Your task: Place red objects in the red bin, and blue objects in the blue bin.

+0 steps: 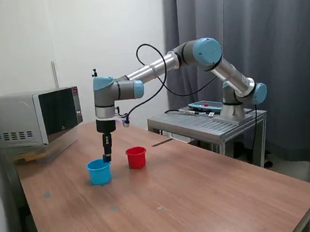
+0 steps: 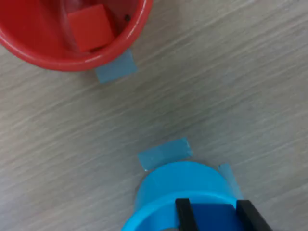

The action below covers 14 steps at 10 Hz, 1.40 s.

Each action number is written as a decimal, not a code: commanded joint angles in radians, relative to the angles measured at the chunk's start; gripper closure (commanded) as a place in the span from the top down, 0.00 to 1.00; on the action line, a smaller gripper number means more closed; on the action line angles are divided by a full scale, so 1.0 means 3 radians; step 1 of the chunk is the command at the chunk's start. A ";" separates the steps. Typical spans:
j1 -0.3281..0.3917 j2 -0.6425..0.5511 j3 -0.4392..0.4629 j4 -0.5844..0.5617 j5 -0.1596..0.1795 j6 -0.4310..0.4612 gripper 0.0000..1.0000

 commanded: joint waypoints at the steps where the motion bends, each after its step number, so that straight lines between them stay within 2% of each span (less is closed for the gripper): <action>1: -0.0003 0.0006 -0.0015 -0.0018 0.0000 -0.0064 0.00; 7: -0.0003 0.0012 -0.0005 -0.0273 -0.0005 -0.0176 0.00; 14: -0.0013 0.0012 0.0035 -0.0320 -0.0005 -0.0212 0.00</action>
